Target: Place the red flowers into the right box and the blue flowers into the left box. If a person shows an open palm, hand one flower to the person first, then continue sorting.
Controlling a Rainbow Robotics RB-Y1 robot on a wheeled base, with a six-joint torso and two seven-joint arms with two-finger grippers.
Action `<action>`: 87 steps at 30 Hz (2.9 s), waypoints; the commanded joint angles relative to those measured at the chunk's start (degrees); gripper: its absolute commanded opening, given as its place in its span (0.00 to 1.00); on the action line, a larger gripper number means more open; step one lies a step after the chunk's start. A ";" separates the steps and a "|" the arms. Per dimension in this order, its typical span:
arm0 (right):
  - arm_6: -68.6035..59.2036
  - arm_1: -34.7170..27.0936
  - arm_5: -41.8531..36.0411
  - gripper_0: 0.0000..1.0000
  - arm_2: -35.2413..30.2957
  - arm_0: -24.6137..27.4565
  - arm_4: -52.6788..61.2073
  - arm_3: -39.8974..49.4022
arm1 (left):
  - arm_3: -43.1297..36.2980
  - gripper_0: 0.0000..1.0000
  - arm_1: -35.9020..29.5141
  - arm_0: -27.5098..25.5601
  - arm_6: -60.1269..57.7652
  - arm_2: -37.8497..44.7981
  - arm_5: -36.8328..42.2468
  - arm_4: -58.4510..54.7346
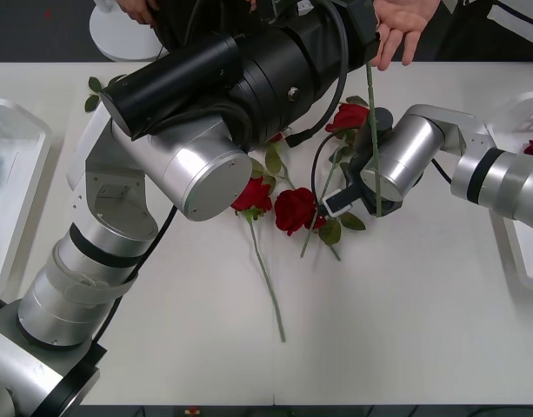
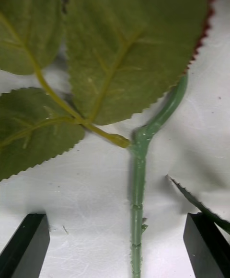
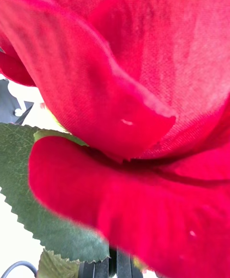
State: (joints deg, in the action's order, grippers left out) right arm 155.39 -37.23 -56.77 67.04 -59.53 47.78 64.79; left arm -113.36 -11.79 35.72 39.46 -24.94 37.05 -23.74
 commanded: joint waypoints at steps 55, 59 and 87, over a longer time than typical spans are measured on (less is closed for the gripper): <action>-0.39 -32.12 12.74 0.00 13.73 4.77 34.04 19.76 | -2.13 0.00 1.41 0.40 1.23 -0.64 -0.83 0.54; -0.39 -32.82 15.99 0.00 13.73 7.23 40.55 21.78 | -2.13 0.00 1.41 0.40 1.23 -0.64 -0.83 0.54; -0.39 -40.03 32.34 0.99 13.73 8.46 44.59 32.77 | -2.13 0.00 1.41 0.40 1.23 -0.64 -0.83 0.54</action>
State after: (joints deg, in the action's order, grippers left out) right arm 155.39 -74.71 -24.37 80.71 -51.21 92.24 96.19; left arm -113.37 -11.75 35.72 39.46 -24.98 37.03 -23.72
